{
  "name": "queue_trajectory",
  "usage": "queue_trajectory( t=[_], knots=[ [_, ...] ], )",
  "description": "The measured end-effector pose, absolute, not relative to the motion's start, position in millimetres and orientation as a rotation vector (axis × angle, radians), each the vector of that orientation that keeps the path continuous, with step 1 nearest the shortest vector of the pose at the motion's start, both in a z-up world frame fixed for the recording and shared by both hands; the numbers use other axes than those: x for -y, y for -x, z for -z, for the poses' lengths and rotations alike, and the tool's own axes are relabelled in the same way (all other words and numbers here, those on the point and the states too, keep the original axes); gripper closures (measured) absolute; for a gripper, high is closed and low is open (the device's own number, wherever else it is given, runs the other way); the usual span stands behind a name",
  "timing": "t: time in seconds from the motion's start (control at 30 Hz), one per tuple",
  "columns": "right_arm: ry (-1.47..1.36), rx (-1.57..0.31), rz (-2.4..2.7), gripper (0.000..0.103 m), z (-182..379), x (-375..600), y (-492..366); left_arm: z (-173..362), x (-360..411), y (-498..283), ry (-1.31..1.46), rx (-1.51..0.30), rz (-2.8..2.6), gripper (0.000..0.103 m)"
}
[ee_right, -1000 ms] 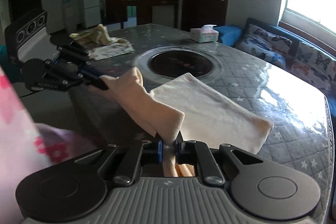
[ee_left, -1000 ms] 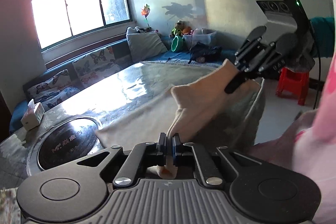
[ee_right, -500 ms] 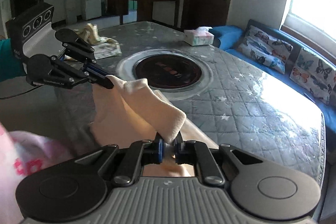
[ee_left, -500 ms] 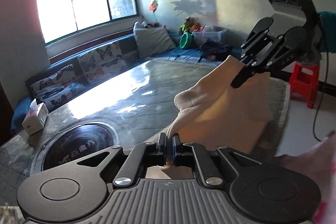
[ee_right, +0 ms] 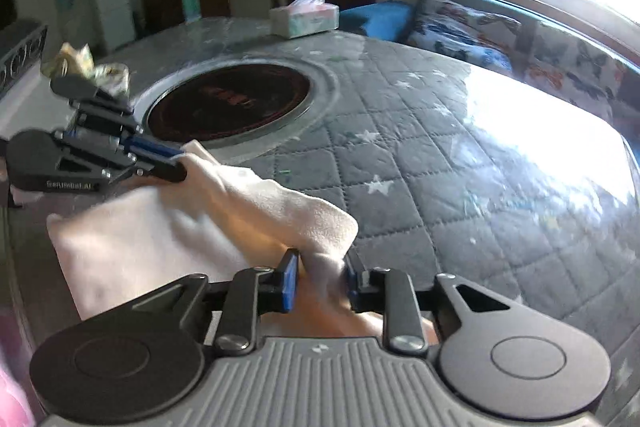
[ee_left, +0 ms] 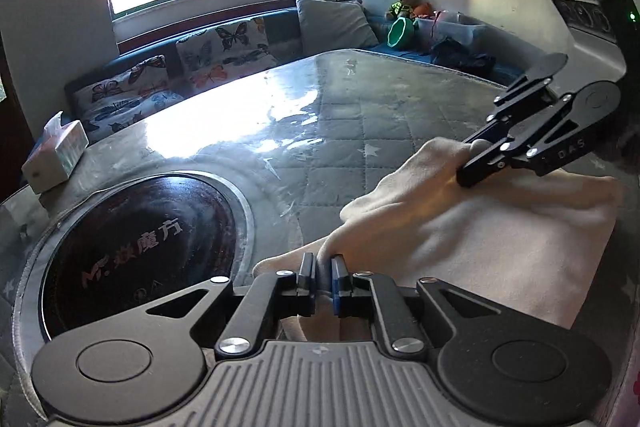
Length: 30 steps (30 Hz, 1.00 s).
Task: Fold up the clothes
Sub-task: 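Lift the hem with both grippers and fold it toward the collar, then lay the held hem over the collar with both grippers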
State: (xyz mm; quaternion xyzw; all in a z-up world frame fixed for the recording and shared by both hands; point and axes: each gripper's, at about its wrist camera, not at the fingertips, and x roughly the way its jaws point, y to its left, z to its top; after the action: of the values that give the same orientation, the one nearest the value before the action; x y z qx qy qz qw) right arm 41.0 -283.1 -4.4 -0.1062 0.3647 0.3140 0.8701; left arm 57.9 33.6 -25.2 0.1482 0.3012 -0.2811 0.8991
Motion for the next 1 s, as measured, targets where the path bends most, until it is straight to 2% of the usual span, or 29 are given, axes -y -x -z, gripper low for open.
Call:
queue_trajectory(
  t=[0.13,0.53,0.6,0.63,0.83,0.93,1.0],
  knots=[
    [0.136,-0.742,-0.615,0.067,-2,306,-27,22,-32,-54,-0.302,-0.621,0.576,0.093],
    [0.075,-0.766,-0.489,0.070,4,341,-13,18,-25,-55,-0.335,-0.620,0.547,0.093],
    [0.086,-0.763,-0.476,0.079,8,338,-14,18,-24,-55,-0.340,-0.620,0.543,0.093],
    [0.087,-0.760,-0.480,0.095,8,337,-13,18,-23,-55,-0.343,-0.619,0.544,0.093],
    [0.091,-0.738,-0.485,0.098,-1,333,-13,20,-22,-59,-0.344,-0.624,0.530,0.093],
    [0.092,-0.726,-0.487,0.096,-6,331,-14,23,-23,-63,-0.339,-0.634,0.508,0.085],
    [0.092,-0.718,-0.487,0.093,-9,329,-14,21,-26,-64,-0.324,-0.636,0.500,0.084]
  ],
)
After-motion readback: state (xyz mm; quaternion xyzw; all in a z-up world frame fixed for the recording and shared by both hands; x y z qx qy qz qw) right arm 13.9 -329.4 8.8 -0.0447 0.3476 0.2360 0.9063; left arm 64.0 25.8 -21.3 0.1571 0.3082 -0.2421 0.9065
